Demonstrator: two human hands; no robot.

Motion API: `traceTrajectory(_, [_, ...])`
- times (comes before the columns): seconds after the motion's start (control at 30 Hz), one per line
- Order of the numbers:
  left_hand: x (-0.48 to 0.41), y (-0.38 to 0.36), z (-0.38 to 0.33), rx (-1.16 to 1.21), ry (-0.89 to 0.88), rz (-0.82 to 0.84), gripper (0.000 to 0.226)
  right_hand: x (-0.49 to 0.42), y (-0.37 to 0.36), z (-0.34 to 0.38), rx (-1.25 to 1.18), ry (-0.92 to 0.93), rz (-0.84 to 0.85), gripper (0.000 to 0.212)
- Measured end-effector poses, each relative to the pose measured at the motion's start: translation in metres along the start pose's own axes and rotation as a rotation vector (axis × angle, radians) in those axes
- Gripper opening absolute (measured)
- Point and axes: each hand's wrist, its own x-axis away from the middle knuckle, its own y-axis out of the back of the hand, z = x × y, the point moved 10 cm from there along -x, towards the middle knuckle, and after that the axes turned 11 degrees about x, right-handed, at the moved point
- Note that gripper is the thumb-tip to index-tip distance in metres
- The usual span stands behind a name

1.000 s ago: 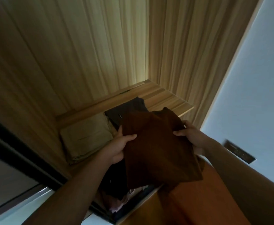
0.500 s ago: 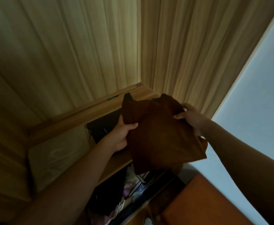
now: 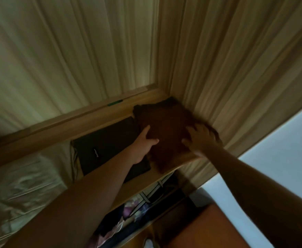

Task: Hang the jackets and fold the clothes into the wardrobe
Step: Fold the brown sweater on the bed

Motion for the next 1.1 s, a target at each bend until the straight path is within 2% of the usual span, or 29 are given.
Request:
traceTrajectory(0.1, [-0.017,0.013,0.001,-0.120,-0.004,-0.080,0.078,0.000,-0.044,-0.002,0.022,-0.007,0.073,0.070])
traceTrajectory(0.27, [-0.048,0.016,-0.007,-0.225,-0.010,-0.139,0.072,-0.014,-0.043,0.006,0.030,-0.007,-0.029,0.073])
traceTrajectory(0.37, [-0.060,0.018,-0.005,-0.329,-0.017,-0.186,0.072,-0.012,-0.042,0.006,0.057,-0.043,-0.148,0.069])
traceTrajectory(0.5, [-0.072,0.021,-0.011,-0.396,-0.099,-0.235,0.071,-0.032,-0.035,0.006,0.057,-0.032,-0.210,0.067])
traceTrajectory(0.6, [-0.081,0.018,-0.021,-0.567,-0.135,-0.274,0.070,-0.052,-0.033,0.006,0.059,-0.007,-0.181,0.069])
traceTrajectory(0.67, [-0.083,0.014,-0.027,-0.761,-0.172,-0.315,0.069,-0.059,-0.027,0.008,0.053,0.008,-0.166,0.069])
traceTrajectory(0.77, [-0.081,0.000,-0.047,-1.114,-0.381,-0.411,0.072,-0.067,-0.019,0.014,0.051,0.045,-0.146,0.069])
traceTrajectory(0.83, [-0.089,-0.010,-0.050,-1.218,-0.467,-0.378,0.075,-0.071,-0.020,0.015,0.058,0.055,-0.132,0.073])
traceTrajectory(0.97, [-0.114,-0.002,-0.032,-1.439,-0.442,-0.362,0.078,-0.079,-0.033,0.016,0.075,0.068,-0.130,0.074])
traceTrajectory(1.1, [-0.124,-0.001,-0.031,-1.501,-0.452,-0.363,0.076,-0.083,-0.031,0.012,0.091,0.049,-0.189,0.074])
